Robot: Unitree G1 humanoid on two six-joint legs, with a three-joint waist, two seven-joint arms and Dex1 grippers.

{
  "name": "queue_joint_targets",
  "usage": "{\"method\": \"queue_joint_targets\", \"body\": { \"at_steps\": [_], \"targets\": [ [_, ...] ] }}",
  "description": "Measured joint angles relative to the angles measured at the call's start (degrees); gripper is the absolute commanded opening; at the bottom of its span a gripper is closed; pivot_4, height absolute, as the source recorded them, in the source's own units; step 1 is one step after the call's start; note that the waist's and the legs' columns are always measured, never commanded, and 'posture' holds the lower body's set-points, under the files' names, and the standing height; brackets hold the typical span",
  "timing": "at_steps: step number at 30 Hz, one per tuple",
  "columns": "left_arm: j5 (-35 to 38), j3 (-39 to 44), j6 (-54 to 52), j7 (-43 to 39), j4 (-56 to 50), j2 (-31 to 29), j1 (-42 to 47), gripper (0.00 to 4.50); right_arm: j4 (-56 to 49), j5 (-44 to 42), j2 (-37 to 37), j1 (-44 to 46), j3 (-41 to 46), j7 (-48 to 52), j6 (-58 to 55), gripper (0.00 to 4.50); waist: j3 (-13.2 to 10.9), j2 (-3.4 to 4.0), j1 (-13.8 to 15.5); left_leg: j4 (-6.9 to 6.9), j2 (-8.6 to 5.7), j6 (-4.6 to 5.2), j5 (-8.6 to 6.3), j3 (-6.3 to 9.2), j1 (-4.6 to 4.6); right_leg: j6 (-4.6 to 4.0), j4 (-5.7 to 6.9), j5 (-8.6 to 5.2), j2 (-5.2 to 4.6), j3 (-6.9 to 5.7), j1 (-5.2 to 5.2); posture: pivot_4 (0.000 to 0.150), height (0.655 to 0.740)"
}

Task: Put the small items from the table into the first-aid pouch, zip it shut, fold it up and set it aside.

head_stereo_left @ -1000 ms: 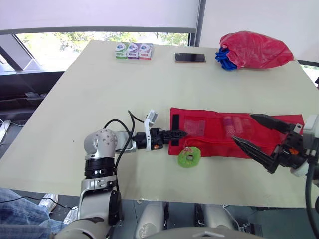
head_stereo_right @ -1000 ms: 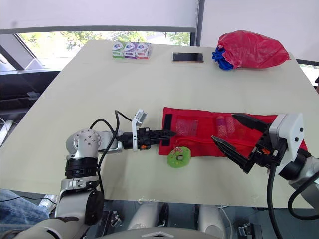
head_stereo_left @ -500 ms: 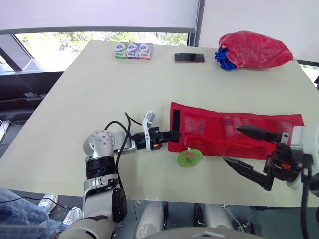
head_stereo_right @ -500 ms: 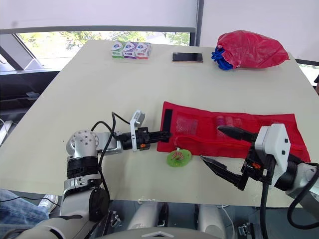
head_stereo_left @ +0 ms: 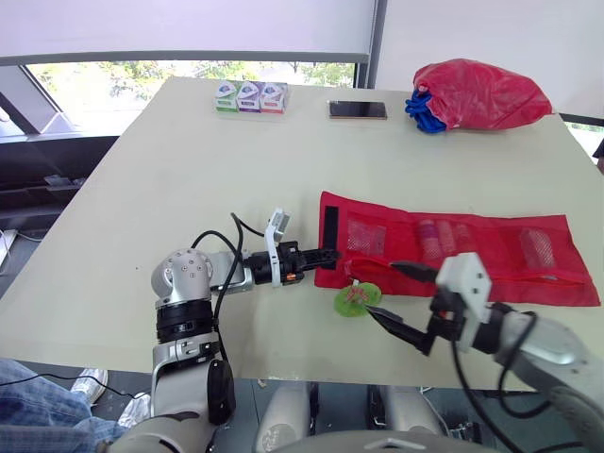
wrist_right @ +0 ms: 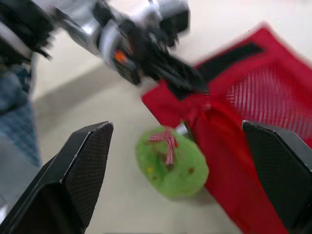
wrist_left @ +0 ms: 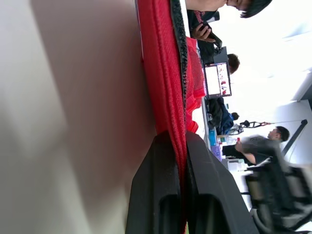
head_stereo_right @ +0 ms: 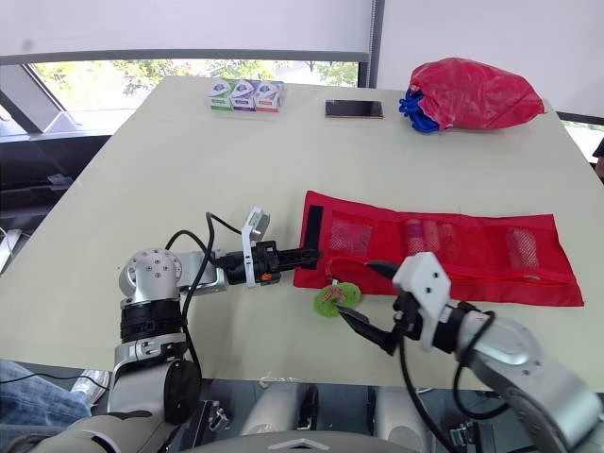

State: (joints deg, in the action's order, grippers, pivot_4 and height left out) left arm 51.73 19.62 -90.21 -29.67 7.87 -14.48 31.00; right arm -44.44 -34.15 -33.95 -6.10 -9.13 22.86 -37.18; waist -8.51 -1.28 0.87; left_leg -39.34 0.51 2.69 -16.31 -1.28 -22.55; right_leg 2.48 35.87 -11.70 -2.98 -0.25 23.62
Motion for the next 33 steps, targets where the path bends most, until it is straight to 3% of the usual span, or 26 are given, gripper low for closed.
{"method": "queue_joint_targets", "body": {
  "at_steps": [17,20,21,22,24,25,28,29,33],
  "targets": [
    [-0.6,-2.9,3.0,-1.2,0.1,-2.1,-0.1,0.05,11.7,2.2,5.2,5.0,-6.4,3.5,-5.3,4.5,0.0,0.01,-0.2,0.02,0.0,0.15,-0.09,0.03,0.01,0.0,0.0,0.0,0.04,-0.02,0.0,0.15,0.74],
    [-0.7,-2.9,3.0,-1.1,0.1,-2.1,-0.1,0.0,12.7,2.7,6.1,5.9,-6.7,3.6,-5.3,3.77,0.0,0.0,-0.2,0.02,0.0,0.15,-0.08,0.03,0.01,0.01,0.0,0.0,0.04,-0.03,0.0,0.15,0.74],
    [-0.7,-3.4,3.2,-1.2,0.0,-2.1,-0.1,0.0,14.1,3.9,7.0,6.6,-6.8,3.5,-5.1,3.36,0.0,0.02,-0.2,0.02,0.0,0.15,-0.08,0.03,0.02,0.01,0.0,0.0,0.05,-0.03,0.0,0.15,0.74],
    [-0.7,-3.5,3.2,-1.2,0.0,-2.1,-0.1,0.0,14.1,4.2,7.0,6.6,-6.8,3.5,-5.1,2.65,0.0,0.02,-0.2,0.02,0.0,0.15,-0.08,0.03,0.01,0.01,0.0,0.0,0.05,-0.03,0.0,0.15,0.74],
    [-0.7,-3.6,3.2,-1.3,-0.2,-2.1,-0.1,0.0,14.1,4.3,7.0,6.2,-6.5,3.6,-5.1,2.12,0.0,0.01,-0.1,0.02,0.0,0.12,-0.07,0.04,0.01,0.01,-0.01,0.0,0.03,-0.04,0.0,0.15,0.74],
    [-0.7,-3.8,3.2,-1.4,-0.5,-2.2,-0.1,0.0,14.1,4.3,7.0,5.7,-6.3,3.7,-5.1,1.56,0.0,0.01,-0.1,0.02,0.0,0.13,-0.08,0.04,0.01,0.01,0.0,0.0,0.03,-0.03,0.0,0.15,0.74],
    [-0.7,-4.5,3.8,-2.0,-0.6,-2.8,-0.1,0.0,13.7,4.9,5.8,4.9,-6.0,4.1,-5.1,0.62,0.0,0.02,-0.2,0.02,0.0,0.13,-0.08,0.03,0.01,0.01,0.0,0.0,0.04,-0.04,0.0,0.15,0.74],
    [-0.7,-4.6,4.1,-2.6,-0.6,-3.1,-0.2,0.0,12.9,5.1,5.0,4.7,-5.6,4.2,-5.1,0.12,0.0,0.02,-0.2,0.02,0.0,0.14,-0.08,0.04,0.01,0.01,0.0,0.0,0.04,-0.04,0.0,0.15,0.74],
    [-0.7,-5.6,4.7,-3.6,-0.6,-3.9,-0.2,0.0,10.7,5.2,3.0,4.0,-3.5,4.1,-6.1,0.12,0.0,0.03,-0.1,0.02,-0.01,0.16,-0.09,0.03,0.0,0.01,-0.01,0.0,0.02,-0.04,0.0,0.15,0.74]
  ]
}}
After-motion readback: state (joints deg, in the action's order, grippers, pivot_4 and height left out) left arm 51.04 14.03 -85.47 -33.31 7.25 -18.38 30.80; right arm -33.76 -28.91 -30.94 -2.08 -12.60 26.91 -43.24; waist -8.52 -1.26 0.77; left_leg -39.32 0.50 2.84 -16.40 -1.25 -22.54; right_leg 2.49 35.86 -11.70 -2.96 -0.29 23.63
